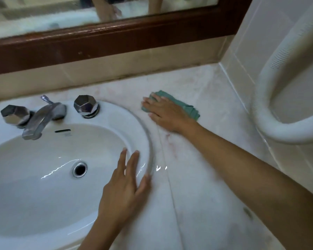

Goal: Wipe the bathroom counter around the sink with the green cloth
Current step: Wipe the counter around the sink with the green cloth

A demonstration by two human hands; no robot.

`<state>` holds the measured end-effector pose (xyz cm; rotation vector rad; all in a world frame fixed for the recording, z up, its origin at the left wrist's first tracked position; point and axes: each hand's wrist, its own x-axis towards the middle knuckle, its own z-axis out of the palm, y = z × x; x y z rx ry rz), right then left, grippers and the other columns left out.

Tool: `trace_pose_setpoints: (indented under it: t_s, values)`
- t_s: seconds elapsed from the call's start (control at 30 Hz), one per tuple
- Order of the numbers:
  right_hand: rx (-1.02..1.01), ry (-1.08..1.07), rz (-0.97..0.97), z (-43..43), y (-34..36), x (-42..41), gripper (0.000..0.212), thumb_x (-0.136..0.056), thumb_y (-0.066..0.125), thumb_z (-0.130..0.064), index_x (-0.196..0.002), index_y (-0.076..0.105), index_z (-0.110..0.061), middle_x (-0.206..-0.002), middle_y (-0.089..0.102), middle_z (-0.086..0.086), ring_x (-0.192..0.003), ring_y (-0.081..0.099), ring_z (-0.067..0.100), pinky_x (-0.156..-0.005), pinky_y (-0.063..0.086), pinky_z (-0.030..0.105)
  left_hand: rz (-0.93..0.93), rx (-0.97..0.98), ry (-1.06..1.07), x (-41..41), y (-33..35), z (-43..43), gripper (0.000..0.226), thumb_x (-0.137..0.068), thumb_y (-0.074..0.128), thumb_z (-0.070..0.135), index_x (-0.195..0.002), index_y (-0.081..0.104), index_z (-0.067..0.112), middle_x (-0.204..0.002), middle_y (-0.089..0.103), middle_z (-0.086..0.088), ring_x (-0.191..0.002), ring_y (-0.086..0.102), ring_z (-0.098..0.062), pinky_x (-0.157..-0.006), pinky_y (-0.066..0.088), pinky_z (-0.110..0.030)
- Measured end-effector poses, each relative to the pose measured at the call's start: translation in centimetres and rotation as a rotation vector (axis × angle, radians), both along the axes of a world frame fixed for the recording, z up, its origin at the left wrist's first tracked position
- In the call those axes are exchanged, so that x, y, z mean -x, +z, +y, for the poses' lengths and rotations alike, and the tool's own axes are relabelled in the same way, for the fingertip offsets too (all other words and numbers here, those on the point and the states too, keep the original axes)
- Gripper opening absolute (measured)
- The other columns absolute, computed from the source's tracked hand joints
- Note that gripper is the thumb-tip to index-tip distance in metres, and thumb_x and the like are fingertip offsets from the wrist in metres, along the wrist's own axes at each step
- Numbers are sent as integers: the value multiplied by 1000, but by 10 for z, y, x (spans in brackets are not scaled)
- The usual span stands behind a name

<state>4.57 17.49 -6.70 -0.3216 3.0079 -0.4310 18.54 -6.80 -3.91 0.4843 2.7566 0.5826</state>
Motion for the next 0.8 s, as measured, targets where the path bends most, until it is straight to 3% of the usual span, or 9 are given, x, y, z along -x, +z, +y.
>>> trace_pose_setpoints:
  t_s: [0.07,0.2,0.33,0.43,0.57,0.7,0.8]
  values:
    - [-63,-25,39,-5,-3,-37,52,-100,33,-34,-151,27,-25,-161,20,-3,-149,11,22,-118,7,41,-9,-11,8,0,0,-1,67,-90,35,65,-148,10,44,-161,-10,19,-139,33,-12,-88,47,-36]
    - [-157,-478,78,41,-10,-91,52,-98,21,-42,-149,30,-34,-160,23,0,-146,18,29,-114,13,51,-20,-38,12,-1,1,-1,64,-91,34,65,-147,8,48,-159,-11,23,-136,36,-9,-86,46,-33]
    - [-116,-758,-44,88,-6,-60,51,-101,16,-46,-150,22,-35,-162,11,1,-148,7,30,-117,8,52,-19,-39,29,-2,-2,-1,63,-92,36,63,-147,8,48,-160,-12,22,-136,36,-9,-86,46,-33]
    - [-101,-689,-21,77,-7,-17,52,-101,14,-46,-151,21,-31,-162,11,3,-148,5,31,-119,4,50,-8,-54,29,-1,-3,-1,63,-91,36,64,-147,11,47,-160,-8,21,-134,38,-10,-85,46,-34]
    - [-54,-413,19,6,-10,-17,50,-103,20,-40,-150,27,-28,-161,20,1,-148,10,28,-119,6,46,-26,-102,30,0,-4,-3,59,-91,33,65,-146,16,48,-159,-2,23,-136,36,-10,-91,42,-37]
    - [137,-394,-2,-74,-2,-106,54,-101,18,-39,-151,26,-21,-159,23,-4,-149,9,20,-119,9,43,-11,-206,50,2,-6,-6,48,-96,28,61,-143,25,48,-159,11,20,-135,37,-8,-93,36,-33]
    - [127,-400,11,-100,-1,-198,58,-98,21,-37,-151,27,-14,-159,24,0,-149,13,19,-118,13,41,-3,-285,54,2,-7,-7,45,-98,27,58,-142,27,47,-155,20,20,-133,41,-8,-96,39,-35]
